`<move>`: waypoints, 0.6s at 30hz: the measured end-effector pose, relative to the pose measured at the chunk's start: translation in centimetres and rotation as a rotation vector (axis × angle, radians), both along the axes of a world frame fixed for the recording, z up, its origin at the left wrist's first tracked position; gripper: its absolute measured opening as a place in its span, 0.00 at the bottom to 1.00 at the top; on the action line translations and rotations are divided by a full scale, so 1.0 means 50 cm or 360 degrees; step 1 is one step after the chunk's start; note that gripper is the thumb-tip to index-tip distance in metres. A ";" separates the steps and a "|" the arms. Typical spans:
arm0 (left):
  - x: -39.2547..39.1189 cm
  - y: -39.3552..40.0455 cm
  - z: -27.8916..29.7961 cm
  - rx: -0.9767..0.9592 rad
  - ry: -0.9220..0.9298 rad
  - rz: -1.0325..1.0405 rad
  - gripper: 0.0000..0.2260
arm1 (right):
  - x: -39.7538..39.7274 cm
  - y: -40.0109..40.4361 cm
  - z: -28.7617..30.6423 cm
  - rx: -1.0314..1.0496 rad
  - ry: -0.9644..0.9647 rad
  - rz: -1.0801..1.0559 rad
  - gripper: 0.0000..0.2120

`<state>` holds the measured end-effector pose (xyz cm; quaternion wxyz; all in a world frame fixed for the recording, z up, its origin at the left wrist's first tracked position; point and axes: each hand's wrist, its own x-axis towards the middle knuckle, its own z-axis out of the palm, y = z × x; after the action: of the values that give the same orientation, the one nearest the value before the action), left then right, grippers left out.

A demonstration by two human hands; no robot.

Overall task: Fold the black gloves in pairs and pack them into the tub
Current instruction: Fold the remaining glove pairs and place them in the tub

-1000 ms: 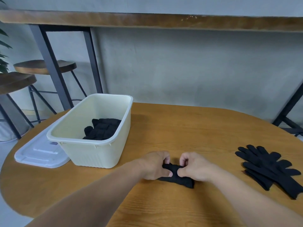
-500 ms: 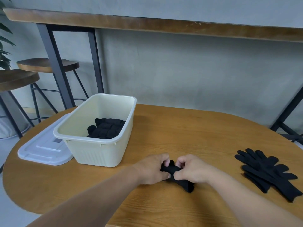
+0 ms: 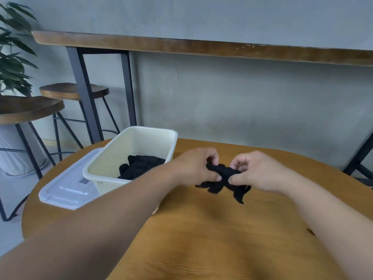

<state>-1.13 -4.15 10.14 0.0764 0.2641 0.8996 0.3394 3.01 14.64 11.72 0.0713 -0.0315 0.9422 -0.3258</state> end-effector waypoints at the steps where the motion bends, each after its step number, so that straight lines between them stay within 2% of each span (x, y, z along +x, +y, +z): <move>1: -0.010 -0.008 0.028 0.0014 0.0069 0.0014 0.10 | -0.010 -0.007 0.022 -0.0018 0.0057 -0.0009 0.06; 5: -0.044 -0.063 0.130 0.0061 0.0349 0.0121 0.10 | -0.066 -0.061 0.092 -0.0182 0.0358 -0.0028 0.06; 9: -0.079 -0.146 0.190 0.0126 0.0445 0.0286 0.09 | -0.138 -0.153 0.129 -0.0314 0.0572 -0.0008 0.06; 13: -0.124 -0.240 0.182 -0.0082 0.0428 0.0429 0.09 | -0.205 -0.252 0.116 -0.0285 0.0468 0.0124 0.08; 18: -0.169 -0.332 0.113 -0.0374 0.0281 0.0524 0.10 | -0.278 -0.348 0.054 -0.0013 0.0281 0.0312 0.07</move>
<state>-9.57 -20.76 15.79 -0.0289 0.1314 0.9671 0.2158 -10.87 -2.74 14.41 0.0195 -0.1521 0.9359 -0.3171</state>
